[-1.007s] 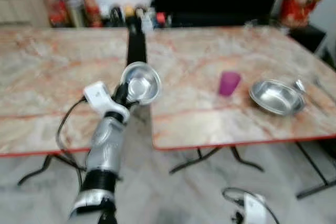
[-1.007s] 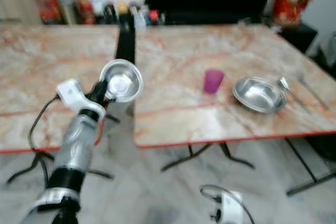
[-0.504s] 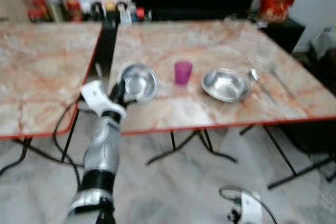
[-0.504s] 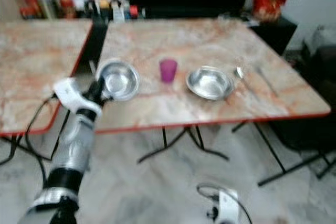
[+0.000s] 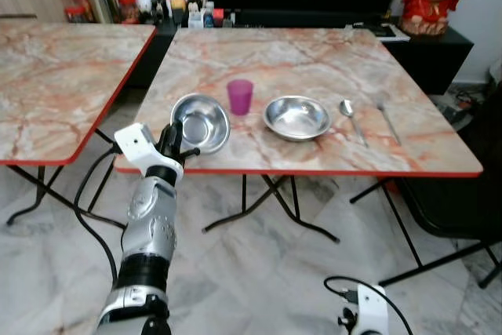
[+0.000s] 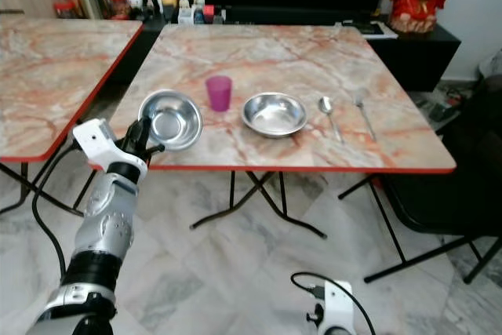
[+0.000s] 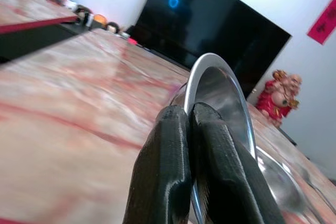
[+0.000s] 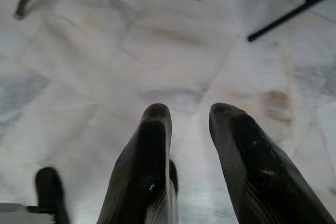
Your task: Setting the table
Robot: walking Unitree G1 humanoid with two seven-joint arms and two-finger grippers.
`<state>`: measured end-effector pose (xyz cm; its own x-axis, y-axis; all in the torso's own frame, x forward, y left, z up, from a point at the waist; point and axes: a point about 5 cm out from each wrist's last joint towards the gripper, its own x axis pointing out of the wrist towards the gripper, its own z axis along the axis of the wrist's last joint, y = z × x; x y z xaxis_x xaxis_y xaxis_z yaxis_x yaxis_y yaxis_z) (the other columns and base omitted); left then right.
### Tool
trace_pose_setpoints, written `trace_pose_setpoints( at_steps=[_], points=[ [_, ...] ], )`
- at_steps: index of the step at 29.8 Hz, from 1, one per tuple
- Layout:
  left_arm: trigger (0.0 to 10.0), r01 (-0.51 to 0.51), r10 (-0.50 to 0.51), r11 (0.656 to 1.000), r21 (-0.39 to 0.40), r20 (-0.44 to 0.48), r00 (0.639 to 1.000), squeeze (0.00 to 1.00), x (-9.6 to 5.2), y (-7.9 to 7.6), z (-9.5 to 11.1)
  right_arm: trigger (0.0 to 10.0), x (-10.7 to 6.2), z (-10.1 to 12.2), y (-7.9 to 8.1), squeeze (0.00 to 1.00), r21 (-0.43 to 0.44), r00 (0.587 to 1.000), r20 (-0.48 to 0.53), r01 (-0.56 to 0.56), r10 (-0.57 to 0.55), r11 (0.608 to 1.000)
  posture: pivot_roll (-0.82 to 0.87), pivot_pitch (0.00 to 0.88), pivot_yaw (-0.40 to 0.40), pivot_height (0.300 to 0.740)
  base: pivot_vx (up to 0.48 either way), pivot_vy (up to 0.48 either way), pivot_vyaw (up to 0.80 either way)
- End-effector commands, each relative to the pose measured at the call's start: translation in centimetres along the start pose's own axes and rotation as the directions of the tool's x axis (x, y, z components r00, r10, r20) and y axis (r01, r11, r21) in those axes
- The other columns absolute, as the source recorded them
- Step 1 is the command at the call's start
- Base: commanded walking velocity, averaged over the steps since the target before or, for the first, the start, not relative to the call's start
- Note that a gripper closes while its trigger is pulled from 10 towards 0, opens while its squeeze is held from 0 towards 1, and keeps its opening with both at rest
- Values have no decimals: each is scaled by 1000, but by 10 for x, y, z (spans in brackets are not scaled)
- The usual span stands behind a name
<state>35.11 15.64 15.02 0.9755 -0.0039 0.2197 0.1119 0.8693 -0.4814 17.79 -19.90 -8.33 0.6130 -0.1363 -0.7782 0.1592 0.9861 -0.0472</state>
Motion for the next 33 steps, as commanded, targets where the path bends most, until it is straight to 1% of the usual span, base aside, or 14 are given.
trace_pose_setpoints(
  at_steps=[1, 13, 15, 22, 26, 28, 33],
  points=[
    [10000, 54, -54, 999, -5, -6, 998, 0, 3, -15, -2, 10000, -1, -3, -7, 0, 6, 1000, -12, 18, -18, 1000, -18, 0, -17, 740, 0, -349, 0],
    [10000, 74, -74, 997, 16, -17, 997, 0, -1, -15, -3, 10000, -1, -2, -9, 0, 7, 1000, -15, 23, -22, 1000, -16, 0, -25, 740, 0, -24, 0],
    [10000, 40, -40, 999, -5, 13, 999, 0, -2, -9, 2, 10000, 0, -1, -9, 0, 0, 1000, -13, 18, -18, 1000, -11, 0, -29, 740, 0, 0, 0],
    [10000, 20, -20, 1000, -8, 21, 1000, 0, -3, -3, 5, 10000, 0, 1, -6, 0, -26, 1000, -4, 7, -7, 1000, -4, 0, -30, 740, 0, 0, 0],
    [10000, 21, -21, 1000, -7, 25, 999, 0, -2, -3, 7, 10000, 0, 1, -6, 0, -27, 1000, -4, 5, -6, 1000, -2, 0, -28, 740, 264, 0, 569],
    [10000, 20, -20, 1000, -6, 24, 1000, 0, -2, -2, 7, 10000, 0, 0, -5, 0, 9, 1000, -7, 10, -10, 1000, -4, 0, -24, 740, 285, 0, 0],
    [10000, 27, -27, 1000, -8, 19, 999, 0, 0, -4, 7, 10000, 0, 1, -3, 0, 12, 1000, -4, 6, -6, 1000, -8, 0, -15, 740, 296, 0, 0]
  ],
)
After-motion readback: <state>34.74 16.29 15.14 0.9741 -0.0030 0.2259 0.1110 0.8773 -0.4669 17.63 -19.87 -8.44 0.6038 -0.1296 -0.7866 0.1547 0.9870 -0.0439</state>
